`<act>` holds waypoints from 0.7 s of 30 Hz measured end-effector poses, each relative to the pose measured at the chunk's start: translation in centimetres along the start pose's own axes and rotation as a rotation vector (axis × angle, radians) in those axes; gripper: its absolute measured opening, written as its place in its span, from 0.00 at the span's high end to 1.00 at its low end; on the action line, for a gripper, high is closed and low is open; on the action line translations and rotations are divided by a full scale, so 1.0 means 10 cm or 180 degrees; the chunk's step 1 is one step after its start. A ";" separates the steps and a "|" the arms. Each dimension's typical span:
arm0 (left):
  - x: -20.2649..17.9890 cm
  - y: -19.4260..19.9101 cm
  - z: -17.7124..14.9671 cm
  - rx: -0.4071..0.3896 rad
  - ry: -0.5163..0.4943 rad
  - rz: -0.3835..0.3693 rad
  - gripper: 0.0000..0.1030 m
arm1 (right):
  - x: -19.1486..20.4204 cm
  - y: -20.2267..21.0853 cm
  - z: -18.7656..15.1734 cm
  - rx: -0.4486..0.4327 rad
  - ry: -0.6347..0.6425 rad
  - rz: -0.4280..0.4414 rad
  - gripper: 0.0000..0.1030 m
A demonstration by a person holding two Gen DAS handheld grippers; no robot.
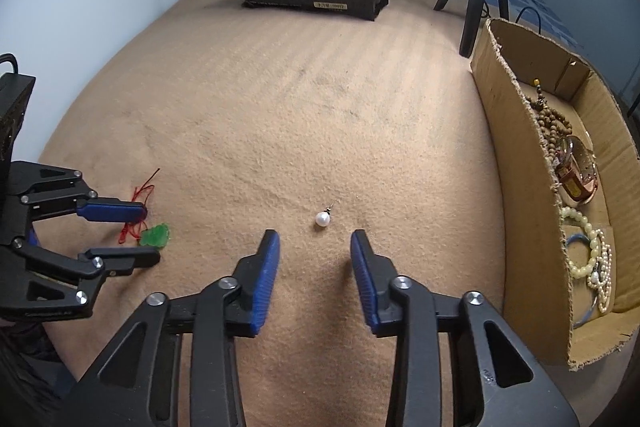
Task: Organize jewelry
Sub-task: 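Close the left tool on the jade pendant while the right tool grips the second earring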
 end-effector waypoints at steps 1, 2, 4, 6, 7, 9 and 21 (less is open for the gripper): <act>0.00 -0.01 0.01 -0.0003 -0.0009 0.0011 0.68 | 0.00 -0.01 0.00 0.0008 -0.0003 0.0003 0.68; 0.00 -0.02 0.02 -0.0007 -0.0014 0.0028 0.71 | 0.00 -0.02 0.00 0.0016 -0.0006 0.0003 0.68; 0.00 -0.03 0.03 -0.0003 -0.0046 0.0096 0.78 | -0.01 -0.05 0.02 0.0032 -0.0018 -0.0003 0.68; 0.01 -0.04 0.06 -0.0002 -0.0053 0.0117 0.86 | -0.02 -0.08 0.03 0.0046 -0.0038 -0.0010 0.70; 0.01 -0.05 0.07 0.0000 -0.0043 0.0116 0.86 | -0.02 -0.09 0.04 0.0052 -0.0047 -0.0008 0.72; 0.01 -0.06 0.08 0.0001 -0.0033 0.0115 0.86 | -0.03 -0.11 0.06 0.0054 -0.0065 -0.0007 0.76; 0.01 -0.05 0.07 -0.0024 -0.0020 0.0141 0.87 | 0.02 -0.18 0.09 0.0047 -0.0024 -0.0041 0.92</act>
Point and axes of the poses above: each gripper's, at about its wrist camera, not at the fingertips, and y roughly against the way its jaws point, x to its left, z to its top, the point moved 5 cm from there along -y, roughly the way its jaws point, and after that the axes turned 2 degrees about -y, right-handed, at the moved point
